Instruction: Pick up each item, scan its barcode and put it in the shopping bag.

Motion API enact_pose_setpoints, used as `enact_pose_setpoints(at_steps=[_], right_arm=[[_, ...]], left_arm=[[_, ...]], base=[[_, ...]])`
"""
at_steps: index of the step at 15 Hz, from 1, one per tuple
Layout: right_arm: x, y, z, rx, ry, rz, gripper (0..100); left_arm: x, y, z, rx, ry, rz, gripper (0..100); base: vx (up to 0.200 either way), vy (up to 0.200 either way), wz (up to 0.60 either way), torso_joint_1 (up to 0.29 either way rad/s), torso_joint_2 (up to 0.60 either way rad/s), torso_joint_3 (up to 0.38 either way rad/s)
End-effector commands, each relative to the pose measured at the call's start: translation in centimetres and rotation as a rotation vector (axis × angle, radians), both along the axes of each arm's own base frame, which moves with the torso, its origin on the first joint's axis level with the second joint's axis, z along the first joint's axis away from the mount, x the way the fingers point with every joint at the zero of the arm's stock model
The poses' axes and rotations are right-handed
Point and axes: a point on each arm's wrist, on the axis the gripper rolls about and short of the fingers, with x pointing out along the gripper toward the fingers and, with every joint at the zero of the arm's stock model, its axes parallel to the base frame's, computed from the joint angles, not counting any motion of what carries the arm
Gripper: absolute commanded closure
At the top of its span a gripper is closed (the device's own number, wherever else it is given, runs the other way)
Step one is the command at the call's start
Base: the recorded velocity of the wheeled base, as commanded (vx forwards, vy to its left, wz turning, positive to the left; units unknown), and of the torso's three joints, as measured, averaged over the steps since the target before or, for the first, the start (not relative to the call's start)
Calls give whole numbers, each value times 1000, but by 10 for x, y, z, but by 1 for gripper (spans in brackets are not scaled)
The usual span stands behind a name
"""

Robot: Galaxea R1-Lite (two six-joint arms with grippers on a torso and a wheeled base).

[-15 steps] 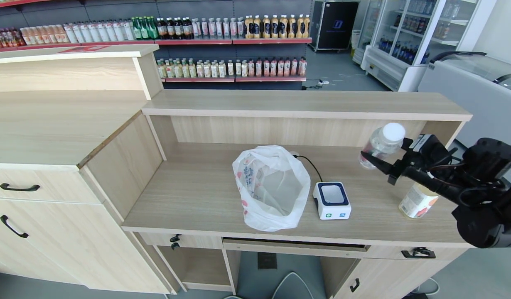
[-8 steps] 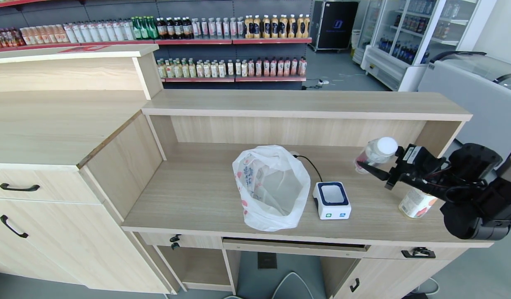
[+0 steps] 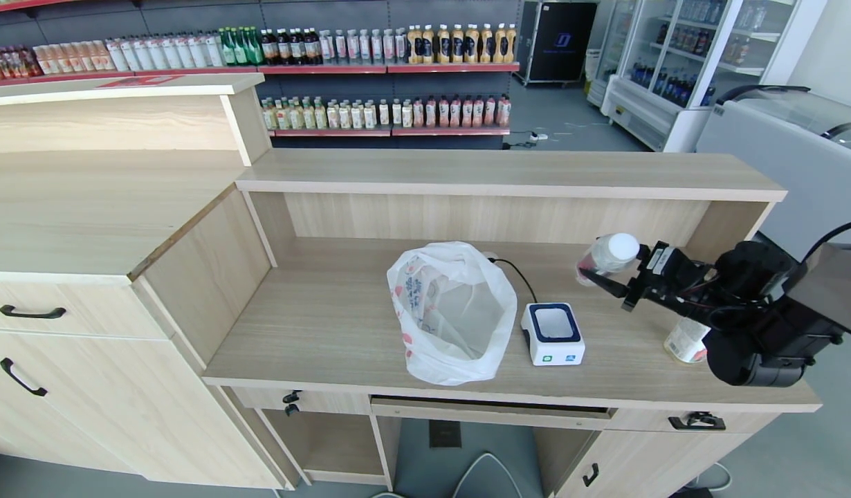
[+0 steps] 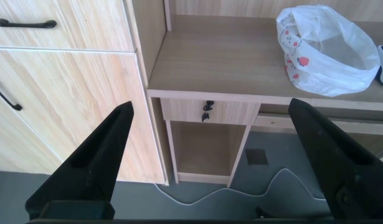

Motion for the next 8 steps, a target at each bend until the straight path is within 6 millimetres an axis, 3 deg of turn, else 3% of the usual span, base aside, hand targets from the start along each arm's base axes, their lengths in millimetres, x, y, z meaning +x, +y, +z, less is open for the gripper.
enact_pose_setpoints(at_steps=[1,8], right_arm=[[5,2,-15,2,28,5,100],[8,5,-31,3,66,24,100]], left_arm=[[0,0,0,0,-1,0,0],[0,0,0,0,-1,0,0]], base=[[0,0,0,0,0,0],[0,0,0,0,0,0]])
